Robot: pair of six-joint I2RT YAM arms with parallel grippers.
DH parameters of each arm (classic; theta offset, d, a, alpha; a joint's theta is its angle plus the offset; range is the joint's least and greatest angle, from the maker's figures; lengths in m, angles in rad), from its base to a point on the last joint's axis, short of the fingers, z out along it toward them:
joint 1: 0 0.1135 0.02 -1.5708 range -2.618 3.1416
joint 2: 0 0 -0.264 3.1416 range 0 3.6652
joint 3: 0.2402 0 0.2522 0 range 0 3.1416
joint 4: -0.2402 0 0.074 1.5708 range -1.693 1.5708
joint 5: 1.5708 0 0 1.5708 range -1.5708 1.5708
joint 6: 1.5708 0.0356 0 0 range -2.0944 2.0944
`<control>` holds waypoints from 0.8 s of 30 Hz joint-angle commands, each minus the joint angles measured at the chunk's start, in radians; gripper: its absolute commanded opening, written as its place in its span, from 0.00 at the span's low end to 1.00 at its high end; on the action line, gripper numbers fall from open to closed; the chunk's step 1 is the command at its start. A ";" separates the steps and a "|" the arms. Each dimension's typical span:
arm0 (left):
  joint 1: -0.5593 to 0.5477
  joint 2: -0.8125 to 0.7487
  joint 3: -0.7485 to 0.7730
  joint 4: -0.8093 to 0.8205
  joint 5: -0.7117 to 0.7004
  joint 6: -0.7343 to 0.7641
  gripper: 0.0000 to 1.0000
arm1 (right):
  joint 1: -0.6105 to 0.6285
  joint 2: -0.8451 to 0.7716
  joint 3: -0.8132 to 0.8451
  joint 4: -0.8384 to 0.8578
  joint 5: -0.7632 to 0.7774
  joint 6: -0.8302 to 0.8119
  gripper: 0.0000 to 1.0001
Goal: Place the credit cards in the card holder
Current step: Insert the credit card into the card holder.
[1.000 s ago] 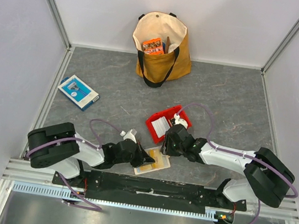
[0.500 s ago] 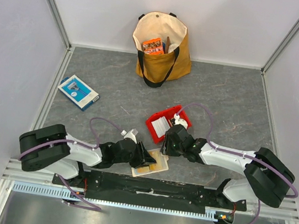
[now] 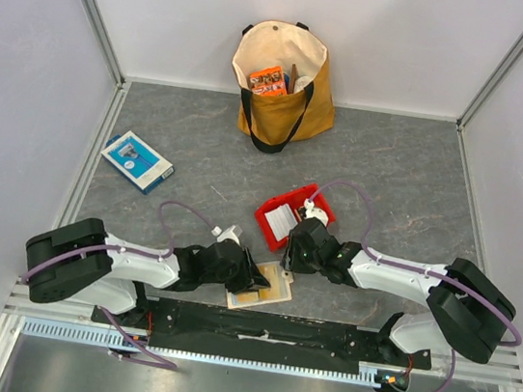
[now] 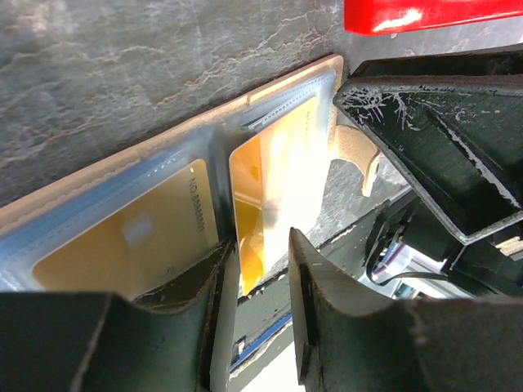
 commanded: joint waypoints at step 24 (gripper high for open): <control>-0.004 0.324 0.292 -0.384 -0.001 0.277 0.58 | 0.033 0.028 -0.069 -0.120 0.010 0.033 0.35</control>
